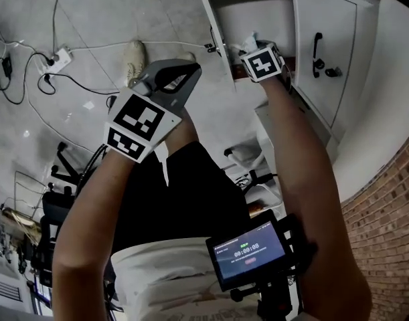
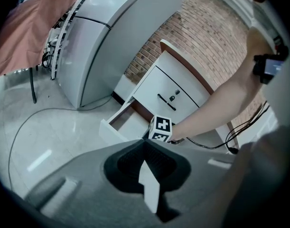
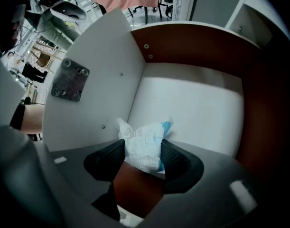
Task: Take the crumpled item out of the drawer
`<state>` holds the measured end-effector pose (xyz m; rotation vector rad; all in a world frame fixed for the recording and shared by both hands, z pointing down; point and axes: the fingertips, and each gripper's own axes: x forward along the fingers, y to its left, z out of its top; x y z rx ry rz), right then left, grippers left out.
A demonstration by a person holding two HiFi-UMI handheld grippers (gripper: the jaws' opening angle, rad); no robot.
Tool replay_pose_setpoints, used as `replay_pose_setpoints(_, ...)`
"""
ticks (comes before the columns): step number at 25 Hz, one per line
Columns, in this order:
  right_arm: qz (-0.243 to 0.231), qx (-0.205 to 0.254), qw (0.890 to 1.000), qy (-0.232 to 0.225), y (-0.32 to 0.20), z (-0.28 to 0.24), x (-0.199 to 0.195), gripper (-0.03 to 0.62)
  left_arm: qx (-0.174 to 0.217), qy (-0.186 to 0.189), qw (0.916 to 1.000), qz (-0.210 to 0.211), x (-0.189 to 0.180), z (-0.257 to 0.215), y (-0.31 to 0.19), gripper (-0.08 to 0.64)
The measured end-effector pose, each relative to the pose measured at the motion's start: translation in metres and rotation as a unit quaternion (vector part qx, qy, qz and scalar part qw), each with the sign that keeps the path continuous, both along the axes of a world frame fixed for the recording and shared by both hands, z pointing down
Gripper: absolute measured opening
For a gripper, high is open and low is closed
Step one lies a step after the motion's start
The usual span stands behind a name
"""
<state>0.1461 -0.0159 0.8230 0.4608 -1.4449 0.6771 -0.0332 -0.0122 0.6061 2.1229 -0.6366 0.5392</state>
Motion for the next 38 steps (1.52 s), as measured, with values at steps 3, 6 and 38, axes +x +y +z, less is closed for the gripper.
replay_pose_setpoints(3, 0.030, 0.017, 0.999, -0.016, 0.002, -0.016, -0.009, 0.248, -0.005, -0.010, 0.9999, 0.006, -0.005, 0.005, 0.005, 0.002)
replay_pose_setpoints(6, 0.040, 0.049, 0.997, -0.038, -0.005, -0.034, -0.023, 0.244, 0.002, -0.017, 0.9998, 0.014, -0.007, -0.001, 0.006, 0.002)
replay_pose_setpoints(38, 0.186, 0.226, 0.924, -0.245, 0.027, -0.281, -0.088, 0.222, 0.071, -0.034, 0.9968, 0.016, -0.028, -0.178, 0.036, 0.003)
